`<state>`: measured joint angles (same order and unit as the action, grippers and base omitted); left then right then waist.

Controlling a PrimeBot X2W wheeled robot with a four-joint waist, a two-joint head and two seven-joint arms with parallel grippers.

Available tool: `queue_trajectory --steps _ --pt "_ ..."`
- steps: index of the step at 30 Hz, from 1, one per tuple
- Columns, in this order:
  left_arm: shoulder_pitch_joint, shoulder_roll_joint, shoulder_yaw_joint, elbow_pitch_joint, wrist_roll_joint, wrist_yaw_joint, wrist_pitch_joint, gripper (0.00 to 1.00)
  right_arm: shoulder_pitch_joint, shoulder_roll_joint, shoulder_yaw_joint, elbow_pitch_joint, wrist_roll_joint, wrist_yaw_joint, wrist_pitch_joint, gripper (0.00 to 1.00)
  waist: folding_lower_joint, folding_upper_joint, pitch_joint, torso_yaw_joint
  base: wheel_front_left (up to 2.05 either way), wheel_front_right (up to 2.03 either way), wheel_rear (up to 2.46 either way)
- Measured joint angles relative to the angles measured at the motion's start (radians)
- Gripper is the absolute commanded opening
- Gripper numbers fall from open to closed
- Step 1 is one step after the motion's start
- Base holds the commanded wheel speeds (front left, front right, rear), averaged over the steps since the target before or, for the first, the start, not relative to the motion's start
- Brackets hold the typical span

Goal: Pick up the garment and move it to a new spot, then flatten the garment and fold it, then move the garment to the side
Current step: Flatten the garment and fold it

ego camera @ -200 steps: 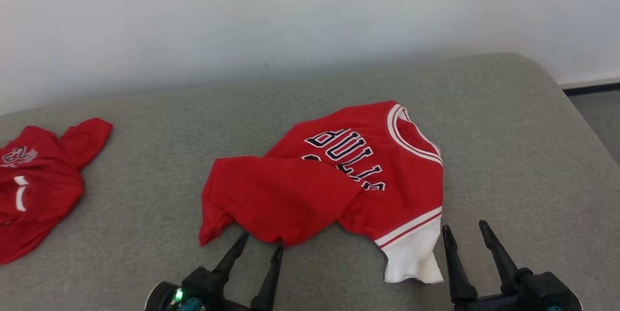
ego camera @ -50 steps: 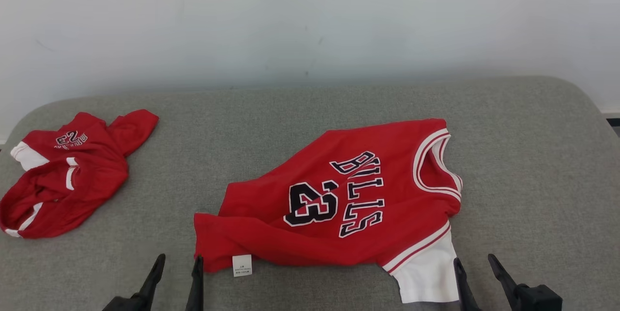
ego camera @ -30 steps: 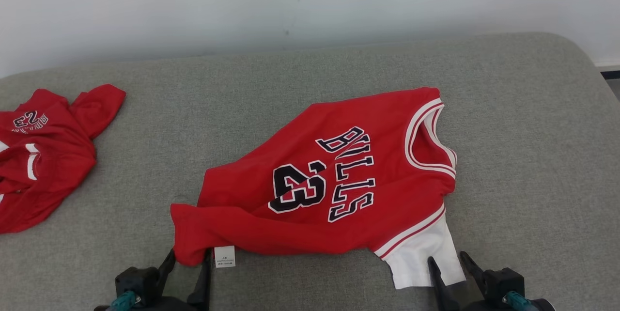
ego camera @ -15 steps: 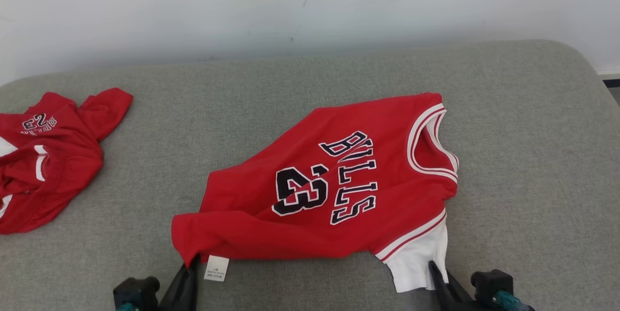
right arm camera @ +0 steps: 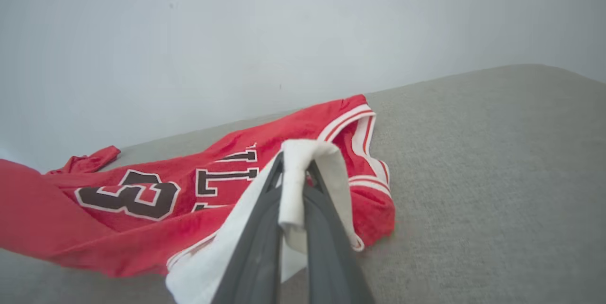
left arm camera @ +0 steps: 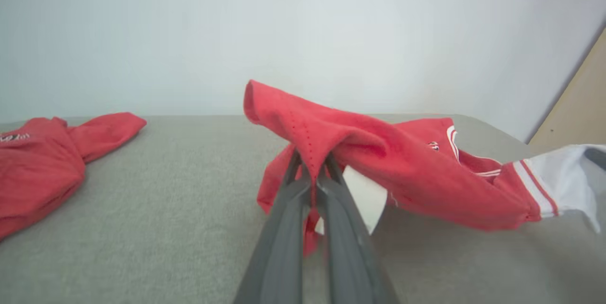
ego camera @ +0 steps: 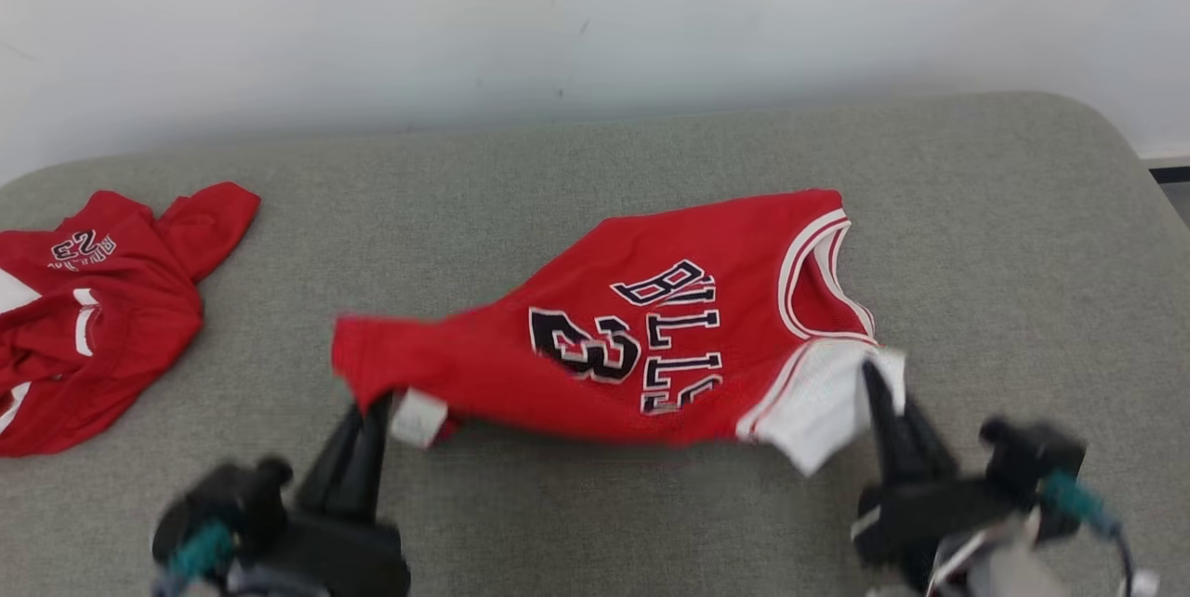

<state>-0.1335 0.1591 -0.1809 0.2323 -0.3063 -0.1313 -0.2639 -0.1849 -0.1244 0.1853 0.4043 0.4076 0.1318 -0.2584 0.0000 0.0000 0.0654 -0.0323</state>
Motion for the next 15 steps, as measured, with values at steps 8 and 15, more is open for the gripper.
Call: queue_trajectory --steps 8,15 --pt "-0.438 0.151 -0.157 0.003 -0.145 -0.001 0.087 0.00 -0.353 -0.078 -0.045 -0.055 0.138 0.000 0.108 0.00 0.0000 0.0000 0.061 -0.006 0.00 0.00 0.00" --pt "-0.961 0.221 -0.246 0.138 -0.320 -0.001 0.252 0.00 -0.843 -0.128 -0.156 0.025 0.208 0.000 0.269 0.00 0.0002 0.0002 0.193 -0.006 0.00 0.00 0.00"
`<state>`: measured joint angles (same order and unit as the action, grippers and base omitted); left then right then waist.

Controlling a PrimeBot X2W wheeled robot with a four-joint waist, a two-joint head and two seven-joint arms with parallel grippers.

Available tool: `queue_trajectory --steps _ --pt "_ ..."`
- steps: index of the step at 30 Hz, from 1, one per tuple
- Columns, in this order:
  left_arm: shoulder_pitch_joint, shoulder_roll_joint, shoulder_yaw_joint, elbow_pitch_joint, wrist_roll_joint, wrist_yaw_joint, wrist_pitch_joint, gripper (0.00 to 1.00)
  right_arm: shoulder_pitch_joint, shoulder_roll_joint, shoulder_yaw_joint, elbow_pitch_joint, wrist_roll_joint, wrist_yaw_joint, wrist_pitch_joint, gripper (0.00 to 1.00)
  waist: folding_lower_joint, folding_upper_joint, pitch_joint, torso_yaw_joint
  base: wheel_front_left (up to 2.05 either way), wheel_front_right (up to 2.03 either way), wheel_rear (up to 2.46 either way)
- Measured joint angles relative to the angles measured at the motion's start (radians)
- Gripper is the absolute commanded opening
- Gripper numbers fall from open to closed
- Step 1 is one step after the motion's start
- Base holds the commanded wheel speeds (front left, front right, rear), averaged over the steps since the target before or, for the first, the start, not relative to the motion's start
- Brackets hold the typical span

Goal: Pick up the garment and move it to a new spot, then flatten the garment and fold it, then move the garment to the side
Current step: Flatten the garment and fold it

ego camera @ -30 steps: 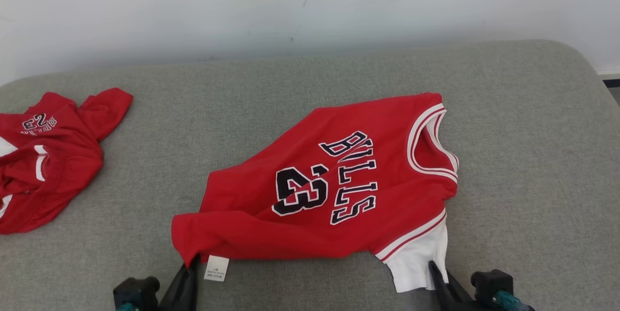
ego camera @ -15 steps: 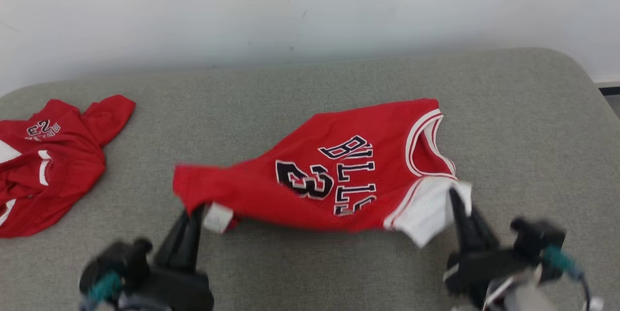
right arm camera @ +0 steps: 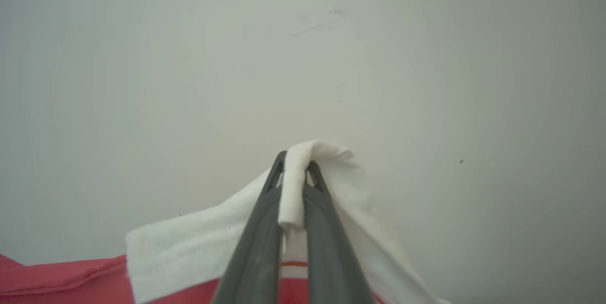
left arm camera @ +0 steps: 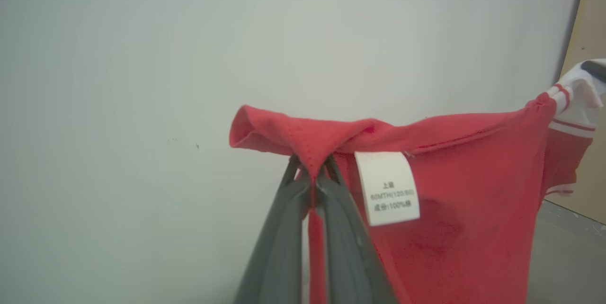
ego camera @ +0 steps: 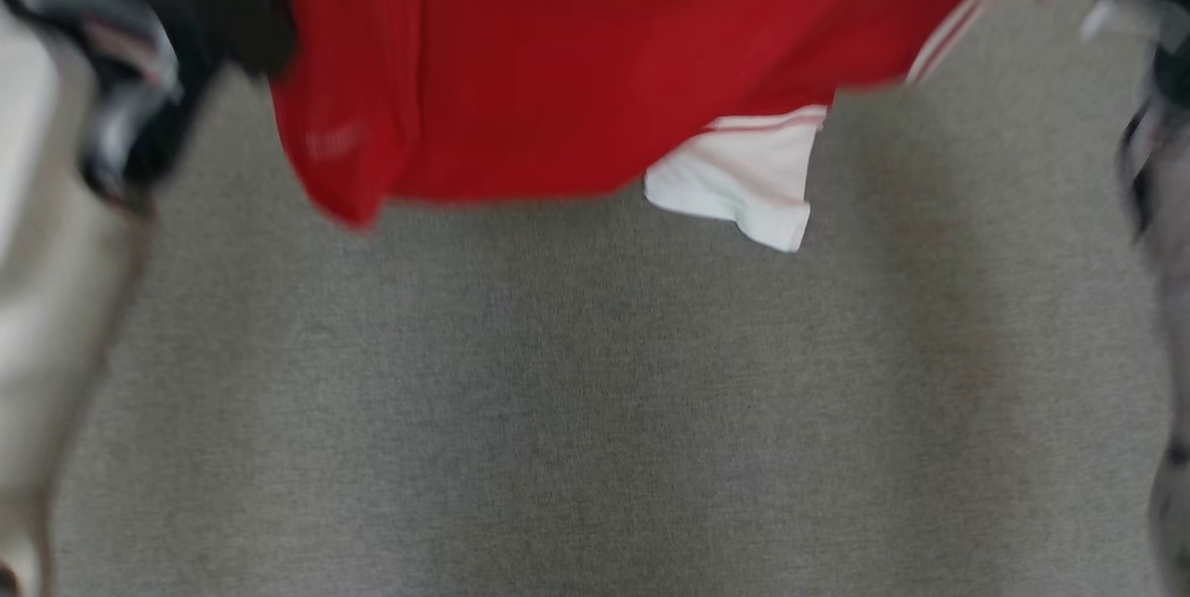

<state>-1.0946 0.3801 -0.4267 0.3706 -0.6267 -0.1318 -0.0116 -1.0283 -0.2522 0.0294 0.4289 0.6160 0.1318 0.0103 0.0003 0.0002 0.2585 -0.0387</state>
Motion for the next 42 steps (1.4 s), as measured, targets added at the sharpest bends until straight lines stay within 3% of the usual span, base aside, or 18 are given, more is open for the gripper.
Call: queue_trajectory --steps 3,10,19,24,30,35,42 --pt "-0.223 0.020 -0.036 0.076 -0.011 0.000 0.052 0.00 -0.235 -0.021 -0.038 0.074 -0.020 0.000 0.057 0.00 0.0001 0.0000 0.068 0.000 0.00 0.00 0.00" --pt "-0.630 -0.011 -0.008 0.276 -0.087 0.000 0.061 0.00 -0.703 -0.030 -0.053 0.272 -0.171 0.000 0.074 0.00 0.0002 0.0000 0.219 -0.006 0.00 0.00 0.00" --pt "-0.804 -0.030 -0.066 0.471 -0.125 0.000 0.002 0.00 -0.940 0.003 0.014 0.496 -0.276 0.000 -0.012 0.00 0.0001 0.0001 0.349 -0.011 0.00 0.00 0.00" --pt "-0.807 -0.029 -0.121 0.519 -0.165 0.000 -0.028 0.00 -0.947 0.020 0.066 0.557 -0.277 0.000 -0.047 0.00 0.0001 0.0001 0.385 -0.014 0.00 0.00 0.00" --pt "-0.717 -0.007 -0.181 0.502 -0.226 0.000 -0.116 0.00 -0.866 0.023 0.140 0.574 -0.195 0.000 -0.097 0.00 -0.0003 0.0000 0.375 -0.017 0.00 0.00 0.00" --pt "-0.531 0.035 -0.254 0.425 -0.279 0.000 -0.186 0.00 -0.670 0.018 0.243 0.511 -0.082 0.000 -0.112 0.00 -0.0003 -0.0001 0.335 -0.029 0.00 0.00 0.00" --pt "-0.184 0.064 -0.259 0.309 -0.347 0.005 -0.244 0.00 -0.308 -0.050 0.346 0.322 0.081 0.000 -0.101 0.00 -0.0004 -0.0002 0.244 -0.041 0.00 0.00 0.00"
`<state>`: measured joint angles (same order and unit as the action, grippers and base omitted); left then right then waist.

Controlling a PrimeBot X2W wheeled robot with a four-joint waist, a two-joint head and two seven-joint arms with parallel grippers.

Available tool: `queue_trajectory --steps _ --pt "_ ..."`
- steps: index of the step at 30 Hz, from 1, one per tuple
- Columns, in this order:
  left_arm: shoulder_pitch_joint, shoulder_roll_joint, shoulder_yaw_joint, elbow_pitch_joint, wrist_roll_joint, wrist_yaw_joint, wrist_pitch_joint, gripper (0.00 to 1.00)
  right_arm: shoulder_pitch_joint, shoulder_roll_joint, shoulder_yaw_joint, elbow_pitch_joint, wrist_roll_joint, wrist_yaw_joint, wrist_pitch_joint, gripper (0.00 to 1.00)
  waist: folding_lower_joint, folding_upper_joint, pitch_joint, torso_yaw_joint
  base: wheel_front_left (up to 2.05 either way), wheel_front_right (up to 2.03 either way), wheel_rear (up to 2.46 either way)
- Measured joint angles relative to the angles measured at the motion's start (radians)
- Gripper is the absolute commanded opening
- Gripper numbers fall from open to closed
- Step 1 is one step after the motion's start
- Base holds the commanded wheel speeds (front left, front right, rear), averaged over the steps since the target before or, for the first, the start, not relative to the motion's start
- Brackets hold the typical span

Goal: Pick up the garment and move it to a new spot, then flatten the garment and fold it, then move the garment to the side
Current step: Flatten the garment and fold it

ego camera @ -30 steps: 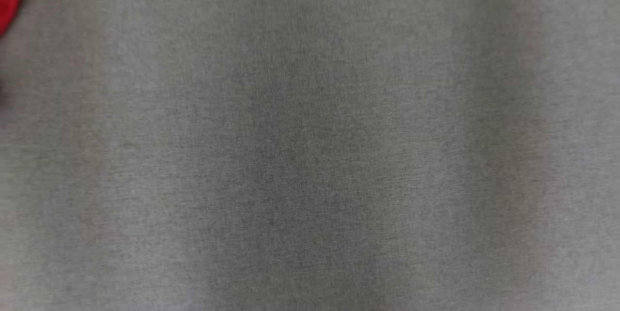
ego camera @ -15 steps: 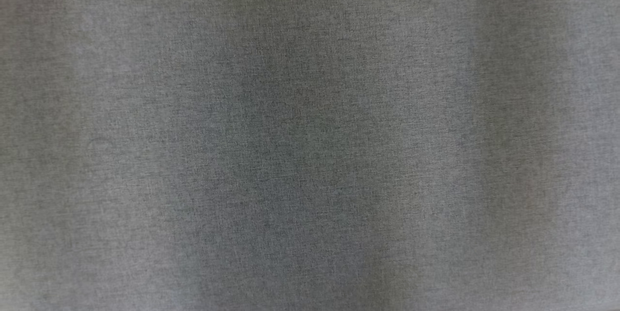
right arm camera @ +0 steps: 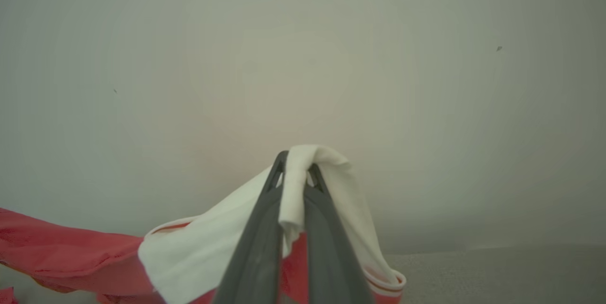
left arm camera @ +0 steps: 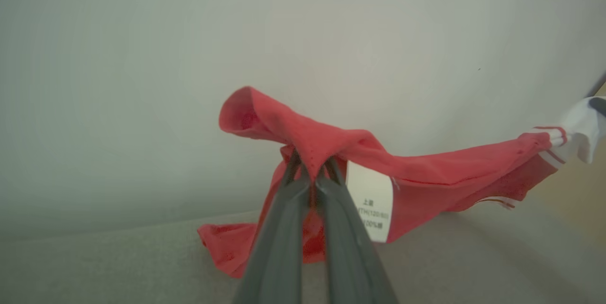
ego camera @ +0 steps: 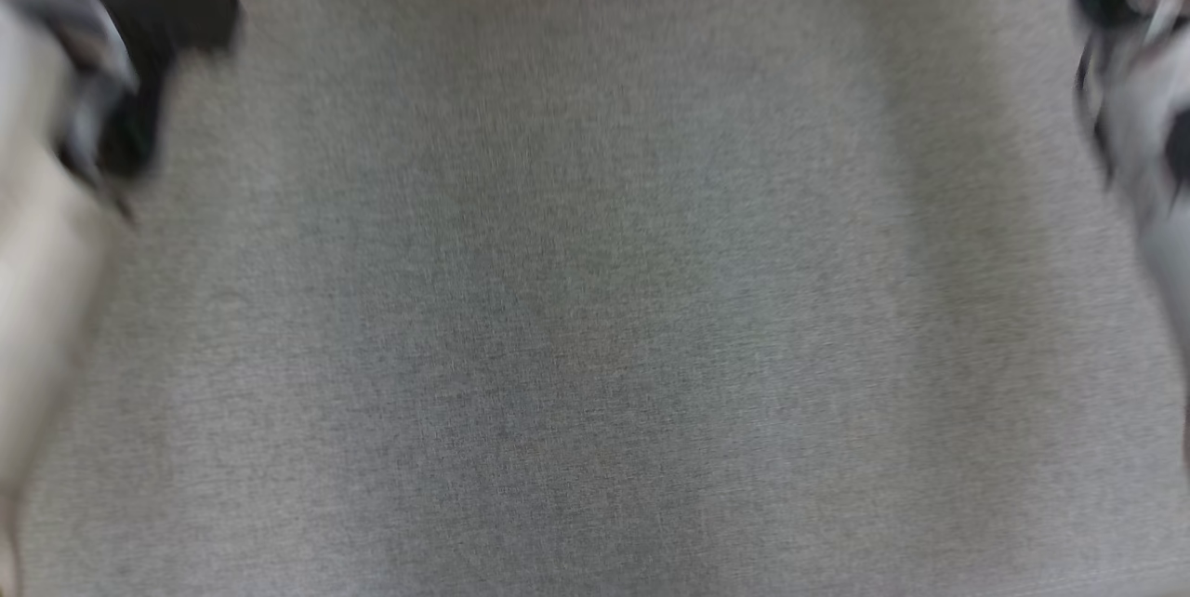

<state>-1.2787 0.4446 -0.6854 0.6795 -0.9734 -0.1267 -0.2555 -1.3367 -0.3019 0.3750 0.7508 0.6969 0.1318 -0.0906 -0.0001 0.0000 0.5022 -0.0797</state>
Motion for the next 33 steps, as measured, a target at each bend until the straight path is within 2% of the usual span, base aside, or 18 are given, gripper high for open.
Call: queue_trajectory --steps 4,8,16,22,33 --pt "0.216 0.002 0.040 -0.099 -0.001 0.037 -0.005 0.00 0.241 -0.044 0.015 -0.134 0.070 0.000 0.002 0.00 0.0000 0.0000 -0.062 -0.004 0.00 0.00 0.00" --pt "0.459 -0.006 0.144 -0.252 0.055 0.104 -0.008 0.00 0.491 -0.069 0.000 -0.251 0.112 0.000 0.000 0.00 -0.0002 -0.0002 -0.123 -0.008 0.00 0.00 0.00" --pt "0.907 -0.058 0.301 -0.460 0.165 0.171 -0.008 0.00 0.904 -0.077 -0.092 -0.432 0.102 0.000 0.030 0.00 -0.0003 -0.0003 -0.231 -0.021 0.00 0.00 0.00" --pt "1.073 -0.124 0.320 -0.463 0.238 0.152 -0.008 0.00 1.155 -0.044 -0.191 -0.519 0.041 0.000 0.061 0.00 -0.0003 -0.0003 -0.295 -0.015 0.00 0.00 0.00" --pt "1.240 -0.206 0.340 -0.384 0.319 0.098 -0.008 0.00 1.489 0.101 -0.372 -0.658 -0.077 0.000 0.117 0.00 -0.0001 -0.0001 -0.375 0.039 0.00 0.00 0.00"
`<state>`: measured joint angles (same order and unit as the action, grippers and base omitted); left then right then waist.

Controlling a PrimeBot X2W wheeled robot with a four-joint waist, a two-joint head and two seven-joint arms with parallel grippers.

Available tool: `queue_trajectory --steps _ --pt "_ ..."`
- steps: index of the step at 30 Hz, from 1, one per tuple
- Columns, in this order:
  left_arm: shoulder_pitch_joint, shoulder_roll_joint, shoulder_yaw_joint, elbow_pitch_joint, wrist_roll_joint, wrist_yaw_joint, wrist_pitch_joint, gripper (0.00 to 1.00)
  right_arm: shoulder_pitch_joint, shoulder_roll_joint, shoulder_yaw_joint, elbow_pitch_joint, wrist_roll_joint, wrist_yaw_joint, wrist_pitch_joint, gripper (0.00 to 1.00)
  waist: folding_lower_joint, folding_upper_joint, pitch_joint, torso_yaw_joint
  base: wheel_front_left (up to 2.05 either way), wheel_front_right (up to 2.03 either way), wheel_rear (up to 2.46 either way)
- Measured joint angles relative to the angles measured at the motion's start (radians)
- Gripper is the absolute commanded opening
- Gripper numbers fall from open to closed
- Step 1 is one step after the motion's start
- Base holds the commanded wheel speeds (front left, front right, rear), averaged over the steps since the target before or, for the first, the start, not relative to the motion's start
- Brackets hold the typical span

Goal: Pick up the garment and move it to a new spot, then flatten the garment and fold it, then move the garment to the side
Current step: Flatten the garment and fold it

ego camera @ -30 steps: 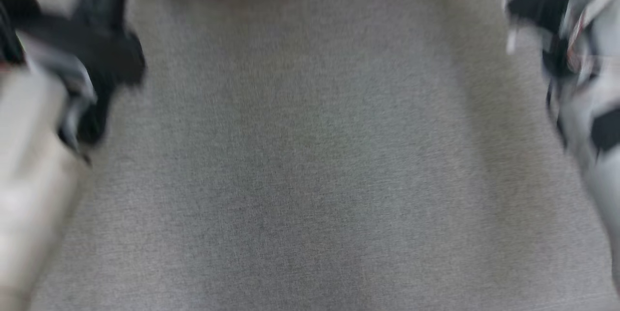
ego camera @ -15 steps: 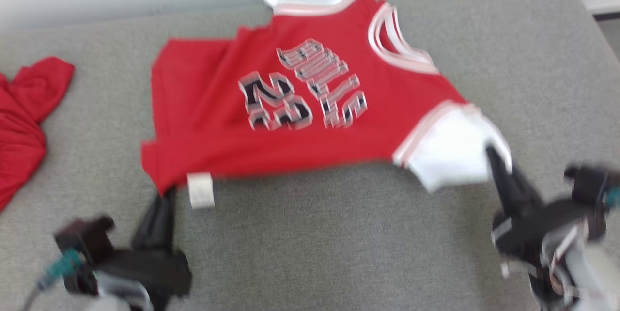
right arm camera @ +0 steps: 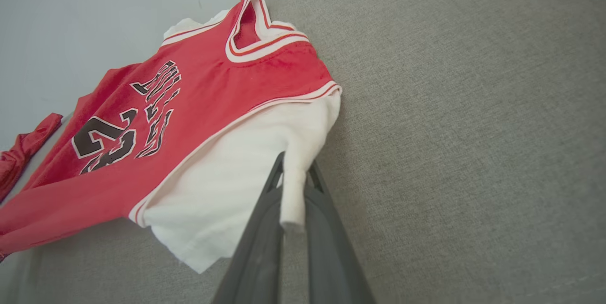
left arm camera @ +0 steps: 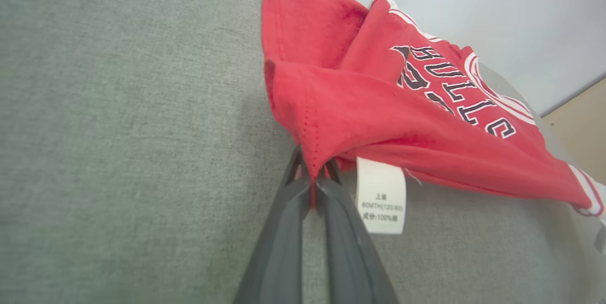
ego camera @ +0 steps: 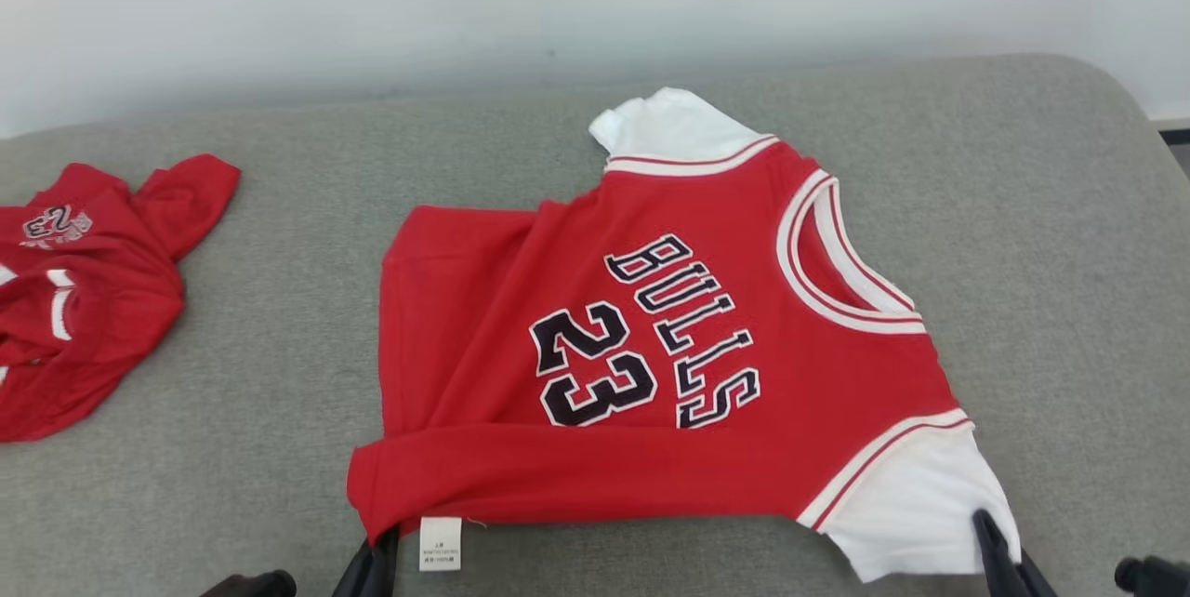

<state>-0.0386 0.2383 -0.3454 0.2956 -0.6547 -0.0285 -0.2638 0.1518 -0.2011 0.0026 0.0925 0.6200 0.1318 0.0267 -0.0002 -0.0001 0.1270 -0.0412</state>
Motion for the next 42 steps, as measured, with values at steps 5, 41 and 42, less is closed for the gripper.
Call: queue_trajectory --steps 5,41,42 --pt "0.009 -0.032 0.027 0.040 0.032 -0.026 0.000 0.00 0.033 0.046 -0.038 -0.007 -0.060 0.000 0.002 0.22 0.0001 0.0000 -0.022 0.019 0.00 0.00 0.00" --pt "0.179 -0.163 0.477 -0.258 0.433 -0.052 0.000 1.00 -0.002 0.025 0.083 -0.096 -0.370 0.000 -0.287 1.00 0.0002 0.0002 -0.149 0.054 0.00 0.00 0.00" --pt "0.181 -0.165 0.476 -0.256 0.438 -0.053 0.000 1.00 0.000 0.026 0.084 -0.096 -0.372 0.000 -0.287 1.00 0.0002 0.0002 -0.149 0.055 0.00 0.00 0.00"
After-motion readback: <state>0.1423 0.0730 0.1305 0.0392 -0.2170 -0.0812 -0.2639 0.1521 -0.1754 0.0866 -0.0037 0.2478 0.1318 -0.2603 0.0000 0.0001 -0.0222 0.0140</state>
